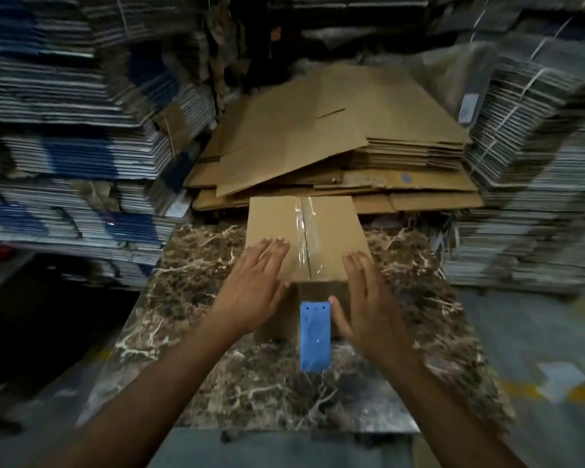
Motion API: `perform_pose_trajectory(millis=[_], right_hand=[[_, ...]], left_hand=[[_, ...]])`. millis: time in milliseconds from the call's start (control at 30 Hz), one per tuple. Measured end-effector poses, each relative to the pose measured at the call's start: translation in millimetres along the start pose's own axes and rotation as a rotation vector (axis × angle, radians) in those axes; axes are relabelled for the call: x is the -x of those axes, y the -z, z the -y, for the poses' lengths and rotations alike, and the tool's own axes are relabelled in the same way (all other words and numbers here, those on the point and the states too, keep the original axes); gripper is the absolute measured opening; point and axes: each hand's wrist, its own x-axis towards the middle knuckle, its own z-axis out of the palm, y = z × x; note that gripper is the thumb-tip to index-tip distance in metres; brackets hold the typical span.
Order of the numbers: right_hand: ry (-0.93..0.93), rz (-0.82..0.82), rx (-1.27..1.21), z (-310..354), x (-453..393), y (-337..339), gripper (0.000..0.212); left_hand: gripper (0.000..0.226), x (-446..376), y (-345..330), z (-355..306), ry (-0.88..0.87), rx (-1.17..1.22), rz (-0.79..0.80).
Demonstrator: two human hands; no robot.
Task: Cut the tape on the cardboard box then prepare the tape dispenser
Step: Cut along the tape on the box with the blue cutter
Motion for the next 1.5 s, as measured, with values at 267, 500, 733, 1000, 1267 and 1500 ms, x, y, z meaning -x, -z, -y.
perform_pose_trajectory(millis=[267, 500, 733, 1000, 1267, 1500], right_hand=[[-0.068, 0.132, -0.025, 26.6, 42.9, -43.3, 0.069], [-0.170, 0.204, 0.034, 52.1, 78.1, -72.4, 0.088], [-0.292, 0.214, -0.008, 63.7, 77.2, -90.8, 0.099], [-0.312, 0.158, 0.021, 67.3, 72.5, -96.5, 0.098], [-0.316, 0.155, 0.088, 75.8, 78.2, -89.3, 0.095], [-0.298, 0.101, -0.025, 70.6, 88.7, -93.7, 0.097]], left_hand=[[0.076, 13.3, -38.8, 10.3, -0.011, -0.092, 0.082], [0.087, 12.1, -45.1, 7.9, -0.002, -0.137, 0.062], [0.090, 16.1, -49.4, 8.7, -0.009, -0.145, 0.053], [0.091, 13.6, -49.3, 10.8, -0.020, -0.157, 0.043], [0.087, 13.3, -50.6, 12.9, -0.026, -0.158, 0.018], [0.072, 14.8, -52.2, 10.8, -0.006, -0.163, -0.012]])
